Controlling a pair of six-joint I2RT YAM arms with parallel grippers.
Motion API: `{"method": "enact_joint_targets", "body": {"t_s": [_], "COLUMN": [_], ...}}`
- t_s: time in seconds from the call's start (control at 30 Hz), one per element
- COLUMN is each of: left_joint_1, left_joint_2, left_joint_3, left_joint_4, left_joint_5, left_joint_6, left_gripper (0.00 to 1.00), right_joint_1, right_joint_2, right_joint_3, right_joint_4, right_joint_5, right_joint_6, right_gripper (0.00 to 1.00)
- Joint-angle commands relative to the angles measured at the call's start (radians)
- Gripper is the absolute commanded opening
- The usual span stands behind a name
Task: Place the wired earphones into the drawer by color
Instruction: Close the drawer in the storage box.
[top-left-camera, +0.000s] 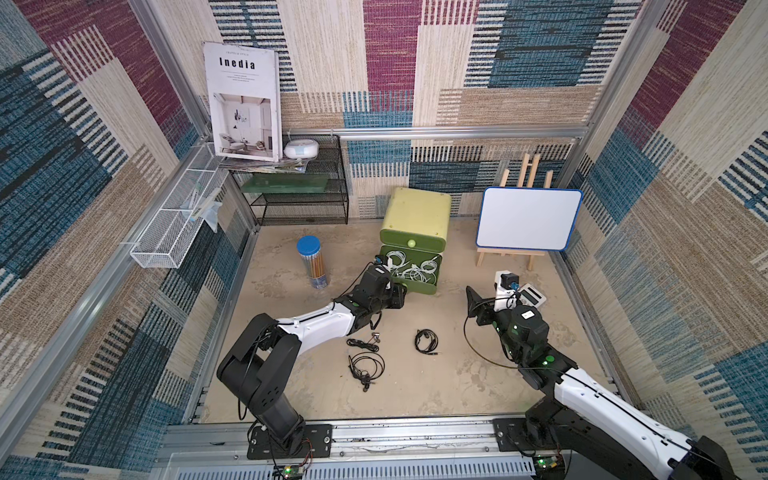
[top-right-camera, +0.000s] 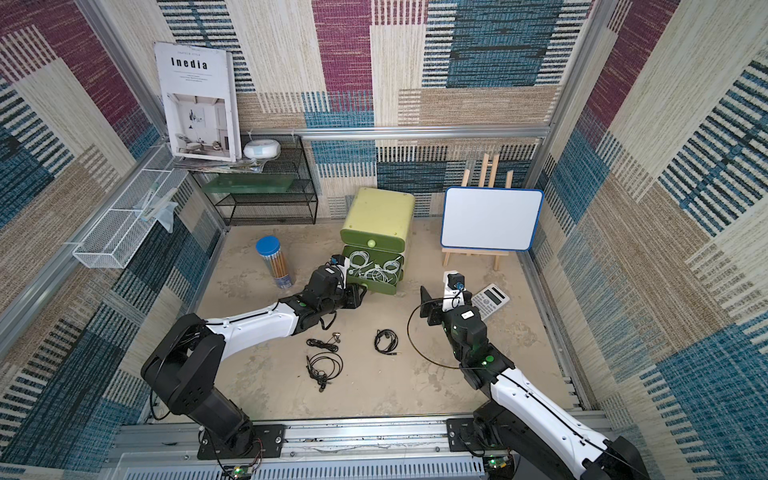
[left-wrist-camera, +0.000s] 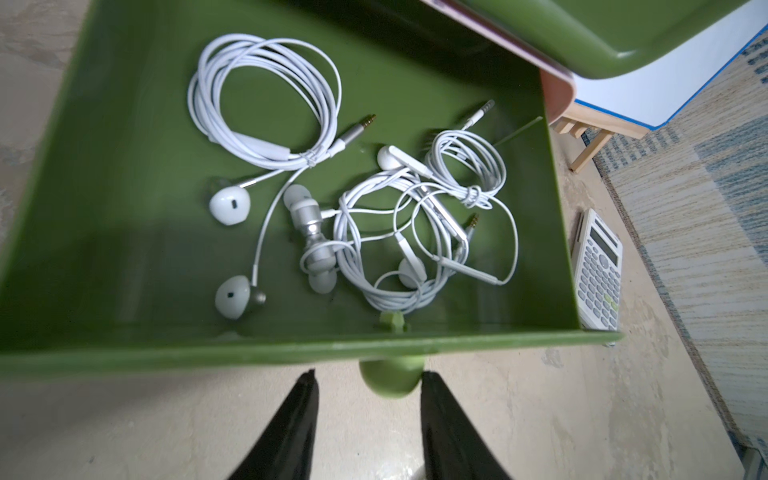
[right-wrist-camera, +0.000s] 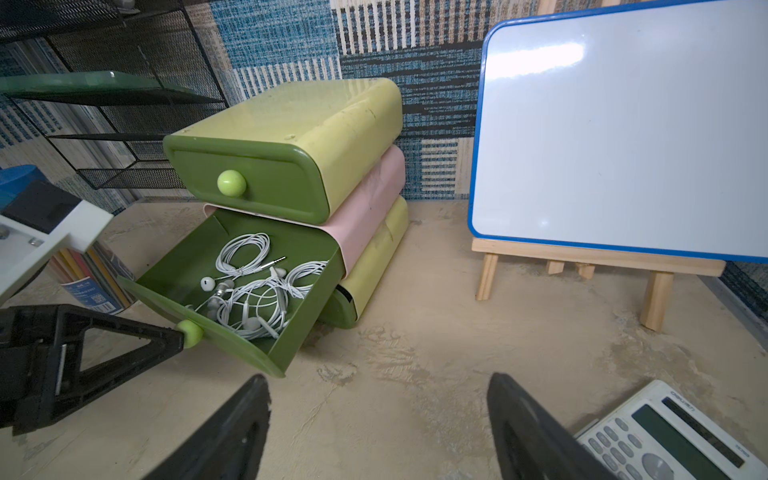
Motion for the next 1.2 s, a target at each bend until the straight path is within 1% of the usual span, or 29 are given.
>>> {"method": "enact_joint_targets", "body": {"t_s": [0.0,0.2,0.57,0.93,1.17], "left_joint_1": [0.0,0.0,0.001,0.002,0.002], "left_joint_2": [0.016,0.026,0.052,0.128,0.179], "left_joint_3": [0.015,0.022,0.067,0.152,0.19], "left_joint_4": [0.039,0.064,0.078,0.092,0.149], "left_joint_5": [0.012,0.004,-0.027,-0.075,-0.101], "left_joint_6": [0.016,0.018,0.032,0.053,0.073], "left_gripper": [0.42,0.4,0.39,0.38,0.39], "right_joint_1": [-0.001,-0.001,-0.002,-0.003,-0.002], "right_joint_2": [0.0,0.0,-0.016,-0.038,-0.047], "right_joint_3": [-0.002,-0.005,-0.011,-0.02,-0.025], "right_joint_4": [0.043,0.048,0.052,0.058,0.062], "right_joint_5": [0.014,0.007,0.006,0.008,0.013], "right_joint_6": [0.004,0.003,0.003,0.001,-0.001], "right_gripper": [0.85,0.85,0.85,0.85,0.84]}}
